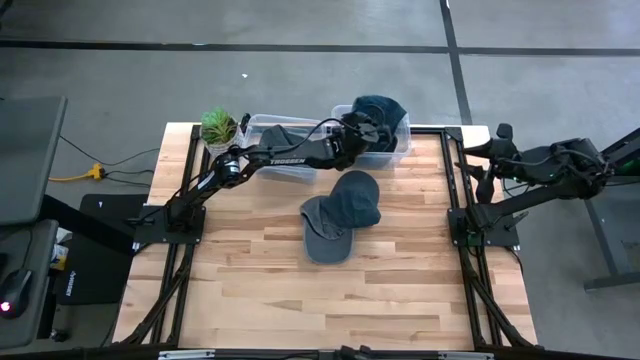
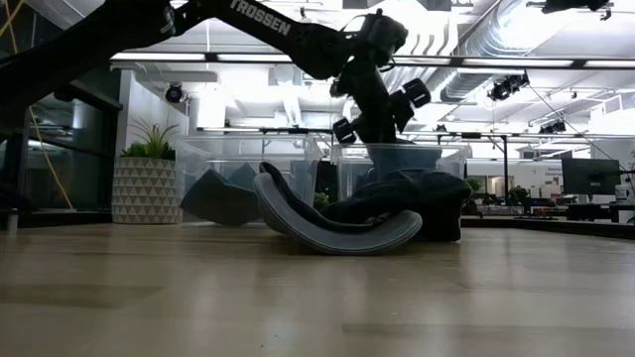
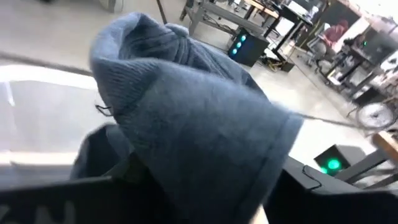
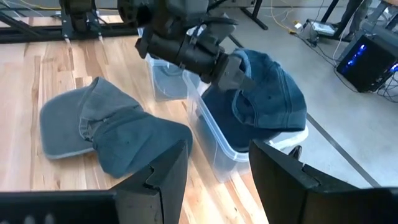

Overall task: Pick & Place hat
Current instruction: Put the bottom blue cap into the right transparent bin

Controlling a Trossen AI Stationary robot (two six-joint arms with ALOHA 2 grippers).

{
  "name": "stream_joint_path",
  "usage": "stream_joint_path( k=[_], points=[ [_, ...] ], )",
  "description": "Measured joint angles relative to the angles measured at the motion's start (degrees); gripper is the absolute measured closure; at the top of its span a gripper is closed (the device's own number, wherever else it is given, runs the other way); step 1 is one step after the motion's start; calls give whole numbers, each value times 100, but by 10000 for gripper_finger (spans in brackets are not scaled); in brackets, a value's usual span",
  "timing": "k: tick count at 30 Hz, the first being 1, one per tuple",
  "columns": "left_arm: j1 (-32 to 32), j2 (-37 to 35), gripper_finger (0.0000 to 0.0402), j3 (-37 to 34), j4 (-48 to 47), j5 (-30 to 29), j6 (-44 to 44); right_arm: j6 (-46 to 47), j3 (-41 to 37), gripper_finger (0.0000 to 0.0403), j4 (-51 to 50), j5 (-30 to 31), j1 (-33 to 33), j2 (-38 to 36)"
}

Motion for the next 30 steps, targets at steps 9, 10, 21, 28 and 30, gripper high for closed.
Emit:
stream_joint_path(
  k=[9,10,21,28,30],
  points=[
    [0,-59,162,172,-1,-317,1597,-52,-3,236,73,115,0,0],
    [0,-69,158,209,23,-322,1732,-52,-3,236,73,126,0,0],
    [0,-66,149,374,-454,-396,2144,-52,-3,236,73,180,0,0],
    [4,-66,149,374,-611,-700,2143,-24,-3,236,73,178,0,4],
    [23,-66,149,374,-647,-725,2143,-20,-3,236,73,178,0,4]
  ],
)
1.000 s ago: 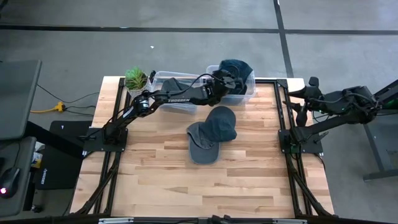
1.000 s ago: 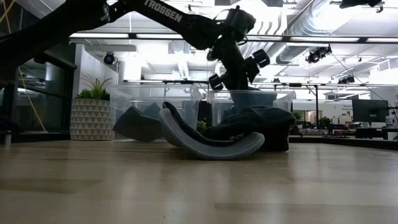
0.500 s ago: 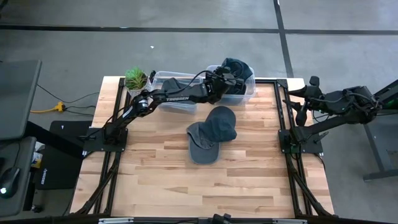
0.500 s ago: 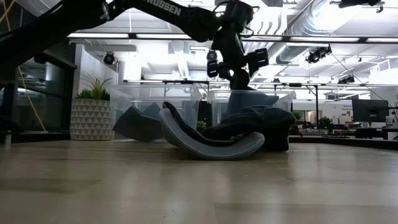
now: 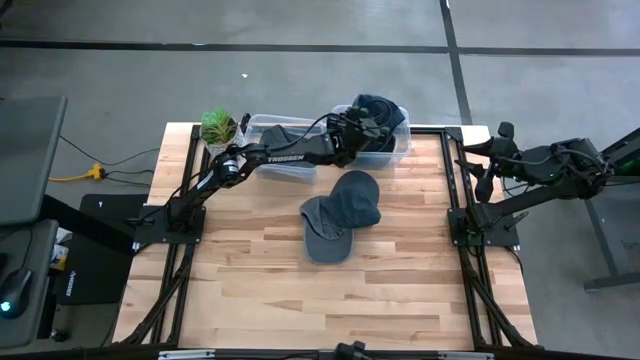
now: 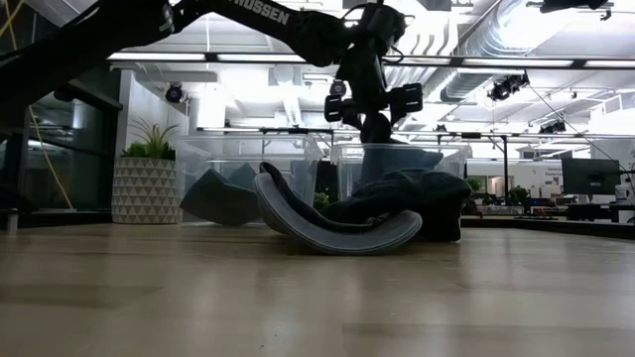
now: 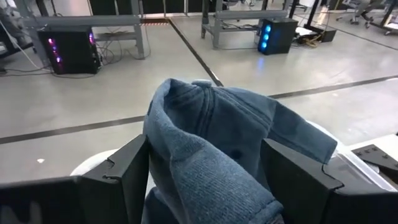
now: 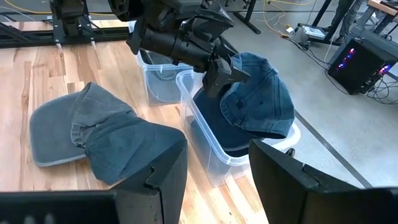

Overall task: Pick & Place hat
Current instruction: Put the bottom blue cap into the right transparent bin

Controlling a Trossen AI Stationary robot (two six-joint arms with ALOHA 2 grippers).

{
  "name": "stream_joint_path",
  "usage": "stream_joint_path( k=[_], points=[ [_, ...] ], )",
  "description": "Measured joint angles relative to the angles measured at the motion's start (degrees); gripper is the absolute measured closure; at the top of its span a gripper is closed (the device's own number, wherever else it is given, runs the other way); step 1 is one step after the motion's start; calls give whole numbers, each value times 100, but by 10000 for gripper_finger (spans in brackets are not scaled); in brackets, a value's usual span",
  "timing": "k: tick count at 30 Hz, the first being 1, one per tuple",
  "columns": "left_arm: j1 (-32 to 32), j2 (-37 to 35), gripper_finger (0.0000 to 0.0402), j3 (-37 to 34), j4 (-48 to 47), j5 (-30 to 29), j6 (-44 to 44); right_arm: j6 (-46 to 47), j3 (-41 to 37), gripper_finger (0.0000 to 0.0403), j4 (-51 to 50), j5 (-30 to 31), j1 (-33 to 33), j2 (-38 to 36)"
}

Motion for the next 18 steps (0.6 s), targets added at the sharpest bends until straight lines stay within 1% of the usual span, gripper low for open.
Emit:
stream_joint_path(
  k=[7,10,12,14,18],
  points=[
    [20,2,149,0,-53,8,-20,10,0,236,0,73,0,0],
    [18,2,166,0,-117,105,-24,12,0,236,0,81,0,0],
    [16,2,192,22,-317,184,-24,12,0,236,0,81,0,0],
    [16,10,228,201,-814,359,-45,12,0,236,0,81,0,0],
    [16,9,323,660,-1661,593,-162,12,0,236,-2,81,0,2]
  ],
)
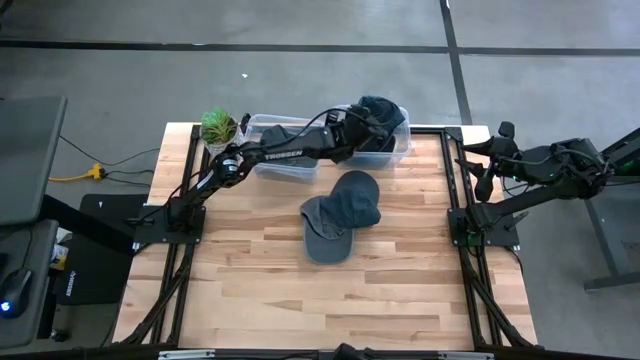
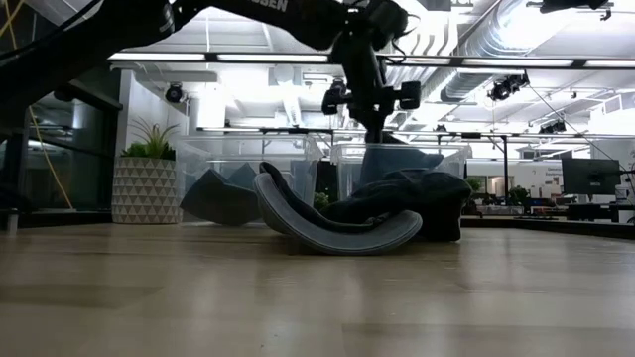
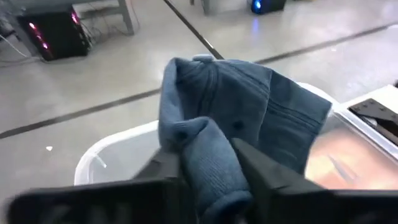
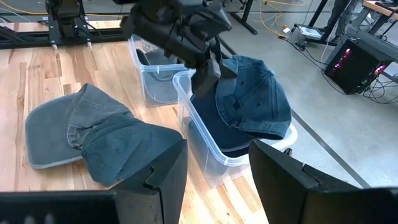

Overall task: Pick & Place hat
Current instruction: Put the bottom blue cap into the right transparent bin

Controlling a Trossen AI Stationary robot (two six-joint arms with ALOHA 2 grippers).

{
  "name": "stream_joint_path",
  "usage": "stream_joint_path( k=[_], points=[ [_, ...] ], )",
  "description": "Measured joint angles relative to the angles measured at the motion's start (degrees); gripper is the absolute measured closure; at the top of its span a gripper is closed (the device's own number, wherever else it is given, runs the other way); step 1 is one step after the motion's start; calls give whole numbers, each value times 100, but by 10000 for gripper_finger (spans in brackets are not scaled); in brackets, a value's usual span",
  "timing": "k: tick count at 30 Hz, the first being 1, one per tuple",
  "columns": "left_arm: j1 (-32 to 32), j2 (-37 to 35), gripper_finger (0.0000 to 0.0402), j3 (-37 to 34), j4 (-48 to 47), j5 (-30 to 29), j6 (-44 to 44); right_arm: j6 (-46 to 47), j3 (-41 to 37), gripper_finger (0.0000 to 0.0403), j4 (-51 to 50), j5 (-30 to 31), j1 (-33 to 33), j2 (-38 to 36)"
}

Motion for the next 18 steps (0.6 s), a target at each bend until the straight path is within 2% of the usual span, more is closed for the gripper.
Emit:
stream_joint_path(
  k=[2,3,6,10,14,18],
  points=[
    [2,0,374,137,-273,232,-15,0,0,236,1,1,0,0],
    [14,0,387,188,-362,420,-19,0,0,236,2,2,0,0],
    [72,0,386,269,-503,1007,-31,0,0,236,2,57,0,0],
    [81,0,398,274,-1078,1309,-454,0,0,236,1,158,0,0],
    [79,-11,399,280,-1723,1302,-1068,0,0,236,2,153,0,2],
    [110,-11,398,278,-1877,1254,-1202,-4,-2,236,0,144,0,2]
  ],
)
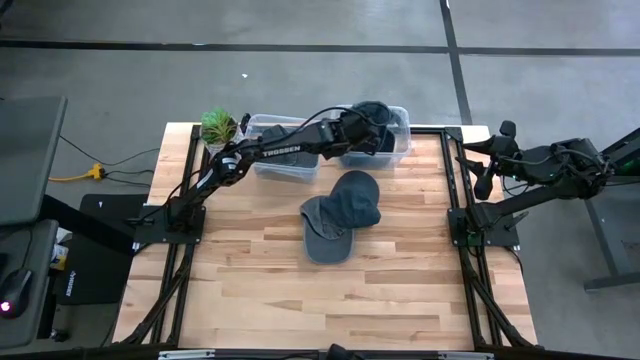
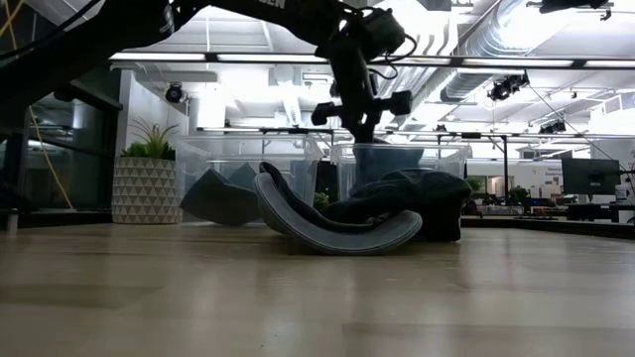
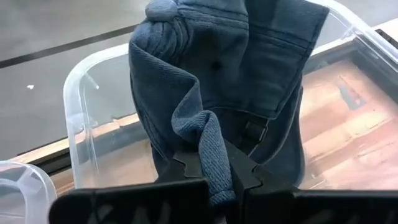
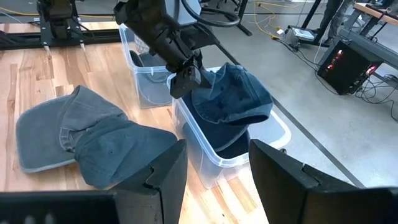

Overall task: Pick & Place hat
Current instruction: Put the bottom blue cap into the right transparent bin

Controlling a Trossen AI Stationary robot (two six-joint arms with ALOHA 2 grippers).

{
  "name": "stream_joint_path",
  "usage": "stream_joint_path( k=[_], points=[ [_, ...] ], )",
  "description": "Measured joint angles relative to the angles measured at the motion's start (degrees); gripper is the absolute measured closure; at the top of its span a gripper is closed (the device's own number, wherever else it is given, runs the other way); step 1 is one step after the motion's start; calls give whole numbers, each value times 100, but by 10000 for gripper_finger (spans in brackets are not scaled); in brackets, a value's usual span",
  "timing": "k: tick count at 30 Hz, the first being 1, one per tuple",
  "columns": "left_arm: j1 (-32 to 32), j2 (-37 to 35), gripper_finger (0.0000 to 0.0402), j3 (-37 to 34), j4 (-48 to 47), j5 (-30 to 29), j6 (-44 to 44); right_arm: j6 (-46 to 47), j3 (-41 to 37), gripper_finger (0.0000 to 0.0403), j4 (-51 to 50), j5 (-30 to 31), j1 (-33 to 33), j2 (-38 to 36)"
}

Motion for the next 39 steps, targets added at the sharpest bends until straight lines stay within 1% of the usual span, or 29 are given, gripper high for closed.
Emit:
stream_joint_path(
  k=[7,11,16,27,29,31,33,36,39],
  points=[
    [8,0,396,-2,188,-83,109,-8,0,236,0,-9,-1,0],
    [6,-70,396,177,-261,-60,136,1,0,236,1,-9,-1,0],
    [8,-81,396,234,-814,-81,138,-10,0,236,0,-2,0,0],
    [2,-81,395,245,-854,-70,332,-56,0,236,0,31,0,0],
    [4,-81,394,245,-754,107,477,-56,0,236,1,31,0,0],
    [4,-81,384,246,-587,293,667,-56,0,236,0,31,-2,0],
    [4,-81,363,247,-370,395,848,-57,0,236,0,31,-1,0],
    [3,-81,319,247,-117,411,1047,-56,0,236,0,33,0,0],
    [2,-81,269,249,-213,390,1054,-58,0,236,0,48,0,0]
  ],
)
